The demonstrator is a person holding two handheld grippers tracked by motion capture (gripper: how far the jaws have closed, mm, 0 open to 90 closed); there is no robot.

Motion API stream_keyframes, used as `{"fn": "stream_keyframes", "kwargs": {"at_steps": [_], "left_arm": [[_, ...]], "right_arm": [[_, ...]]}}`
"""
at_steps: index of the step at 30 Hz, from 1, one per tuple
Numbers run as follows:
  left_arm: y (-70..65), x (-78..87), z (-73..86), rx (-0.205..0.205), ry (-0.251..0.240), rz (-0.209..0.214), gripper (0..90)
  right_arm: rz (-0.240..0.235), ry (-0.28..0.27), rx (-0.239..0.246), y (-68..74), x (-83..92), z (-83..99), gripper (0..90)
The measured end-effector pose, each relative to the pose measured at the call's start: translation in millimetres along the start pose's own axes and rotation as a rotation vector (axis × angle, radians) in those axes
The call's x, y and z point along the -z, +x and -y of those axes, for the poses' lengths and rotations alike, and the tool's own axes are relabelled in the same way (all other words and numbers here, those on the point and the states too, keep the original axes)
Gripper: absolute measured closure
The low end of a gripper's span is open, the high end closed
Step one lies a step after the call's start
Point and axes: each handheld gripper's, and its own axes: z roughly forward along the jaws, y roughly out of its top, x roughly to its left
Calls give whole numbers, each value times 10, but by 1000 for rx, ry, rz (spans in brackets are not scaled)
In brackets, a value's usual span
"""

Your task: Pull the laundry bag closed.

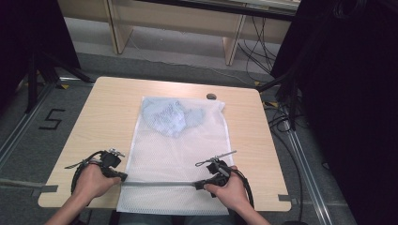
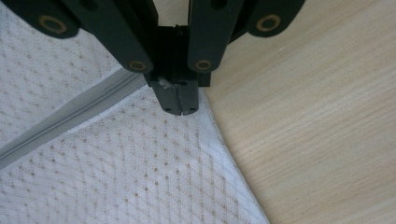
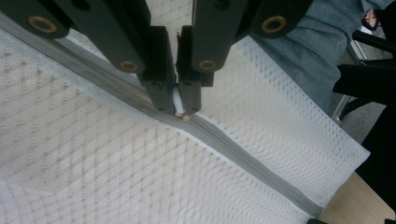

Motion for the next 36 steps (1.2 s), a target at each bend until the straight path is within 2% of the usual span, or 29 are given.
{"fn": "stream_keyframes", "kwargs": {"at_steps": [2, 12, 14, 16, 18, 19, 20, 22, 23, 25, 26, 32, 33, 36], "left_arm": [[0, -5, -1, 6, -3, 3, 900], [0, -1, 1, 0, -3, 1, 900], [-5, -11, 0, 18, -11, 2, 900], [-6, -9, 0, 15, -10, 1, 900], [0, -4, 0, 7, -3, 2, 900], [-7, -12, 2, 18, -14, 1, 900], [0, -3, 1, 4, -3, 2, 900], [-6, -11, 0, 18, -12, 1, 900], [-4, -9, 1, 14, -9, 2, 900], [-4, -9, 0, 15, -9, 3, 900], [-4, -9, 0, 15, -9, 2, 900], [-6, -10, 0, 16, -9, 1, 900], [-9, -8, 1, 15, -11, -4, 900], [-2, -2, 0, 5, -3, 0, 900]], "right_arm": [[-7, 13, -11, -7, 15, 3, 871], [-8, 3, -12, -23, 38, 16, 871], [-1, 2, -14, -35, 44, 18, 871], [-5, 9, -22, -35, 53, 23, 871], [-2, 7, -10, -43, 51, 25, 871], [-2, 3, -9, -47, 50, 28, 870], [0, 10, -19, -48, 60, 31, 870], [-2, 4, -15, -62, 67, 33, 870], [-4, 12, -31, -57, 76, 36, 871], [-1, 12, -31, -60, 77, 37, 870], [-5, 1, -14, -74, 76, 41, 871], [-4, -3, -16, -111, 104, 59, 871], [6, 7, -38, -106, 113, 60, 871], [3, -8, -22, -125, 112, 71, 870]]}}
